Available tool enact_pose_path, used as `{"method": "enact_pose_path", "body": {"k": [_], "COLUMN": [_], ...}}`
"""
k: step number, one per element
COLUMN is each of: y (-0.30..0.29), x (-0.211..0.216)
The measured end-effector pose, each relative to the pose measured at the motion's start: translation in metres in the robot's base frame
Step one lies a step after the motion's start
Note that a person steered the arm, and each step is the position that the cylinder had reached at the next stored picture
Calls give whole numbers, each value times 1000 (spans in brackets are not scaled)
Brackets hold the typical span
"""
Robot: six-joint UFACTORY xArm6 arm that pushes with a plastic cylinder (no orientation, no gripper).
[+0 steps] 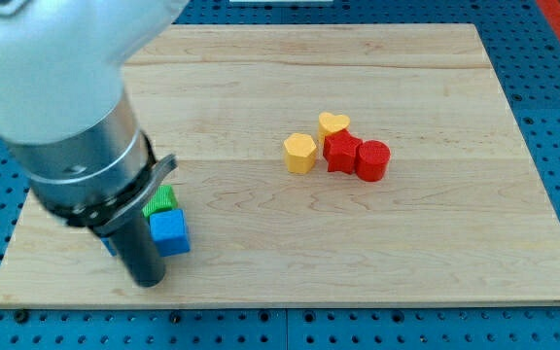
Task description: Move the blue triangle to the left side of the green star
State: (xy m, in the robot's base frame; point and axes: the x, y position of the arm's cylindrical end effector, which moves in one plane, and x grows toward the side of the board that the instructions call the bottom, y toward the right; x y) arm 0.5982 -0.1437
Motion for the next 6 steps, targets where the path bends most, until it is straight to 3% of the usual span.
{"method": "enact_pose_path", "body": {"k": [1,3,5,6], "y": [-48,4,-42,-23], "x": [-9,-82,-89,-99]}}
